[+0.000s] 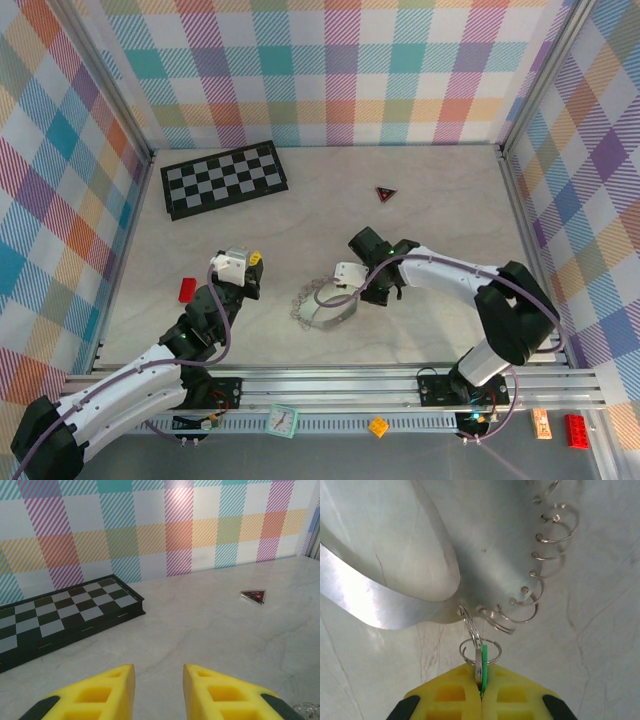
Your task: Put the keys on the keyring
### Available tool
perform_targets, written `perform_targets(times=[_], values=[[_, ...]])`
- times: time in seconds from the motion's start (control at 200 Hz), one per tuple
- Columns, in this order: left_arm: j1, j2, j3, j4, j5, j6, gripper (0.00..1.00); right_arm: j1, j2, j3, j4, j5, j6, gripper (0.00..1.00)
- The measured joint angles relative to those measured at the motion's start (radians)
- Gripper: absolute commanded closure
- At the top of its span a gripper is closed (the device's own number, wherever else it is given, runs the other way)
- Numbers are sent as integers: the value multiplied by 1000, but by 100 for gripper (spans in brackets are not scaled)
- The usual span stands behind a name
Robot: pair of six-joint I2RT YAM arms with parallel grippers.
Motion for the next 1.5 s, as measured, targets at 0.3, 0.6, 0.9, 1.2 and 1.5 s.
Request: perform_targets(times=[0.3,0.6,0.9,1.2,1.5], values=[[5,2,0,5,-24,-4,68,8,62,8,-120,124,-19,94],[5,2,0,3,-23,-3,67,8,69,11,-178,143,-24,60],[11,-10,2,-26,-6,-19,49,-32,-154,11,-107,17,69,54],[14,2,92,-194,-16,-135,40,-91,-337,-105,228,-116,636,55],[14,131,102,-214,29,-246,41,-101,-275,-84,218,-117,978,58]])
